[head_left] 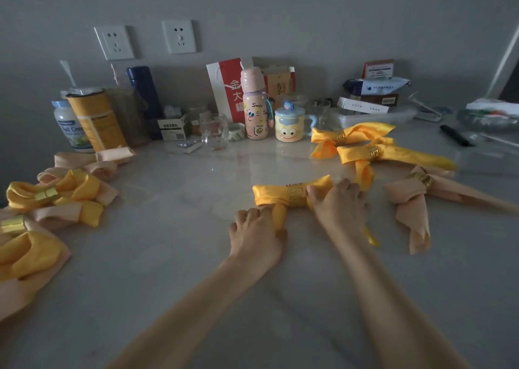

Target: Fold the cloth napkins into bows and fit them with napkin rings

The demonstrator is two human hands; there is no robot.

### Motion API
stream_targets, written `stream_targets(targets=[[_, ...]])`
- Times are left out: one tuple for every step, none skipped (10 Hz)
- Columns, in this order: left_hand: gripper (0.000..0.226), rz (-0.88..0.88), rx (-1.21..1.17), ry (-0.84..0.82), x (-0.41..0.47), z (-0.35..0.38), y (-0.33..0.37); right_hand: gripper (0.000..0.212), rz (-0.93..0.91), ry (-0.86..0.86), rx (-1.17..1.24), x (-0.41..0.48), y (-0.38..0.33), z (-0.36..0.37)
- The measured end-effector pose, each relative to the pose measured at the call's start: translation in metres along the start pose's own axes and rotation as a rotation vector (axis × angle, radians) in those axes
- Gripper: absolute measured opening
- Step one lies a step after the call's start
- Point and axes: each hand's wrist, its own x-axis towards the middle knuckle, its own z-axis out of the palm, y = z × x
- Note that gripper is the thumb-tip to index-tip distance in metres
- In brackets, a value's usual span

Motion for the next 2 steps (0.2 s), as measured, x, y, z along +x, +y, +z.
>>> stream_targets(targets=[[0.054,0.011,0.010,-0.024,-0.012,-0.001,-0.010,0.065,0.047,-0.024,0.078,-0.004,0.005,-0.011],[0.052,-0.030,-0.053,-0.020,-0.023,-0.012,-0.017,0.047,-0.005,-0.040,0.396,-0.011,0.008,-0.041]])
